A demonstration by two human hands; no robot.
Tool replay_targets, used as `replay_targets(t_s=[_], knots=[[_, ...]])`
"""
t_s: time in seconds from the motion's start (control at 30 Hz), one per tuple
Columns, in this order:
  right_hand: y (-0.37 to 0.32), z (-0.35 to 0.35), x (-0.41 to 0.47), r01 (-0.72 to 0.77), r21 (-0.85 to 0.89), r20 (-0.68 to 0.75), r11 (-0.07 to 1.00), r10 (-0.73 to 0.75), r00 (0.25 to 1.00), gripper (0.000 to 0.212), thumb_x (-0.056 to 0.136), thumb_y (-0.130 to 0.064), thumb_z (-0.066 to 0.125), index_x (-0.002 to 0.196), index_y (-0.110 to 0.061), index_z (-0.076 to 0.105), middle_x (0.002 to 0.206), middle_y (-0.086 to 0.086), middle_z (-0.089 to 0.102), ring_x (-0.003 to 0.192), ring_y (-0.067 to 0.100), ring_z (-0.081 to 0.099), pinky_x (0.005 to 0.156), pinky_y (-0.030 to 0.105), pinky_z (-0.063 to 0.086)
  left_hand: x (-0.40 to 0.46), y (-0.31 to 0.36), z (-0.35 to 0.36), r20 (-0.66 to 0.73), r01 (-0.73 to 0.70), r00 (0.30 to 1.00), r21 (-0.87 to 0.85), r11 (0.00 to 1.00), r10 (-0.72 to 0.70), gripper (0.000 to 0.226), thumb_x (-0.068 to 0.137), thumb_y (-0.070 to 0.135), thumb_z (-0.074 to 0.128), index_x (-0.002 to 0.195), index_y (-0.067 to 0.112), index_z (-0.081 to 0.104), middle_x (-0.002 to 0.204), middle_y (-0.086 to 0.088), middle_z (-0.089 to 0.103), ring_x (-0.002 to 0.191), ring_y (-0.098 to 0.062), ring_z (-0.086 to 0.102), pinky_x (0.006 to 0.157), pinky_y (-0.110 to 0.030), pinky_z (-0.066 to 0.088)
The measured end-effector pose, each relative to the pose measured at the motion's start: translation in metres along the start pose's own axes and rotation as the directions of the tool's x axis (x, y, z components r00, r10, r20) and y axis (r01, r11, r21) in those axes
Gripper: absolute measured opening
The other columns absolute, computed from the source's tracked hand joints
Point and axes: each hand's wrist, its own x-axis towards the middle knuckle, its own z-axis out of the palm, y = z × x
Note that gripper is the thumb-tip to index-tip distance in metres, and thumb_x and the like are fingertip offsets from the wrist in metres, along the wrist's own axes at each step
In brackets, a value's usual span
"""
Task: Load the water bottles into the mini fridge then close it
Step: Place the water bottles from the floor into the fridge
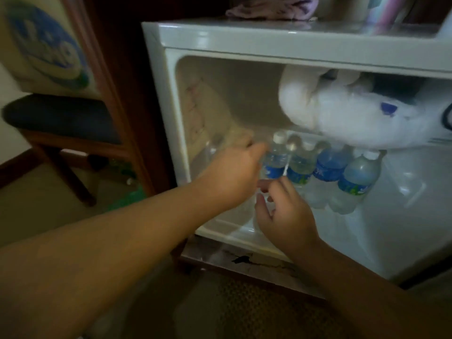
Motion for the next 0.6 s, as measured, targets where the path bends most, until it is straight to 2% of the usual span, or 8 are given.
replay_targets(t_s=[0.07,0.13,0.17,0.23,0.33,0.43,0.53,0.6], knots=[[-0.026,0.012,0.003,0.075,0.126,0.041,0.989,-0.081,0.996,0.015,0.094,-0.017,0.063,0.109,-0.016,0.063,0.098,0.000,0.057,0.074,0.014,0.056,0.057,0.024,0.046,-0.056,-0.018,-0.029,0.062,-0.143,0.988,0.059,0.988,0.139,0.040,0.093,0.009,0.065,0.132,0.017,0.063,0.115,-0.006,0.060,0.082,-0.023,0.068,0.071,-0.038,0.058],[-0.054,0.026,0.003,0.156,0.191,0.136,0.969,-0.183,0.974,0.012,0.097,-0.024,0.059,0.106,-0.018,0.063,0.095,-0.002,0.055,0.070,0.005,0.043,0.061,0.012,0.035,-0.112,-0.041,-0.057,0.141,-0.275,0.956,0.124,0.953,0.257,0.041,0.096,0.009,0.060,0.136,0.013,0.062,0.111,-0.009,0.061,0.072,-0.027,0.065,0.060,-0.041,0.057],[-0.069,0.033,0.002,0.205,0.225,0.193,0.953,-0.250,0.949,0.015,0.098,-0.027,0.056,0.107,-0.020,0.065,0.095,-0.004,0.055,0.072,0.002,0.041,0.063,0.008,0.031,-0.141,-0.056,-0.070,0.167,-0.300,0.947,0.163,0.940,0.273,0.041,0.096,0.009,0.059,0.137,0.011,0.061,0.109,-0.013,0.062,0.069,-0.029,0.064,0.056,-0.043,0.056],[-0.096,0.049,-0.002,0.289,0.315,0.297,0.904,-0.383,0.875,0.020,0.100,-0.028,0.054,0.112,-0.021,0.068,0.097,-0.005,0.057,0.076,0.002,0.046,0.067,0.008,0.035,-0.195,-0.089,-0.093,0.192,-0.275,0.954,0.254,0.927,0.230,0.040,0.097,0.014,0.058,0.136,0.010,0.062,0.108,-0.015,0.063,0.068,-0.030,0.063,0.053,-0.042,0.056],[-0.134,0.081,-0.013,0.412,0.399,0.454,0.819,-0.567,0.687,0.020,0.100,-0.029,0.053,0.114,-0.025,0.067,0.097,-0.007,0.058,0.074,0.006,0.053,0.064,0.018,0.044,-0.273,-0.137,-0.129,0.239,-0.163,0.968,0.392,0.905,0.071,0.030,0.099,0.020,0.062,0.129,0.014,0.062,0.103,-0.013,0.063,0.066,-0.026,0.062,0.050,-0.038,0.053],[-0.175,0.109,-0.031,0.461,0.409,0.677,0.788,-0.600,0.426,0.022,0.101,-0.040,0.045,0.118,-0.034,0.058,0.100,-0.013,0.055,0.079,0.005,0.054,0.066,0.027,0.051,-0.345,-0.172,-0.160,0.317,0.004,0.930,0.501,0.866,-0.188,0.021,0.101,0.030,0.059,0.119,0.019,0.060,0.098,-0.008,0.061,0.061,-0.019,0.056,0.046,-0.033,0.048],[-0.216,0.140,-0.063,0.414,0.356,0.872,0.838,-0.458,0.175,0.026,0.101,-0.050,0.044,0.122,-0.035,0.050,0.105,-0.011,0.052,0.087,0.008,0.054,0.076,0.029,0.051,-0.407,-0.190,-0.181,0.335,0.216,0.786,0.639,0.738,-0.520,0.036,0.101,0.046,0.049,0.130,0.028,0.057,0.112,-0.001,0.060,0.070,-0.007,0.049,0.054,-0.024,0.045],[-0.240,0.162,-0.092,0.387,0.277,0.944,0.879,-0.325,0.062,0.036,0.096,-0.056,0.053,0.124,-0.034,0.050,0.109,-0.008,0.055,0.090,0.009,0.055,0.080,0.033,0.051,-0.436,-0.196,-0.186,0.314,0.304,0.683,0.699,0.647,-0.660,0.047,0.100,0.055,0.046,0.141,0.033,0.048,0.123,0.001,0.054,0.086,-0.007,0.050,0.066,-0.023,0.045]])
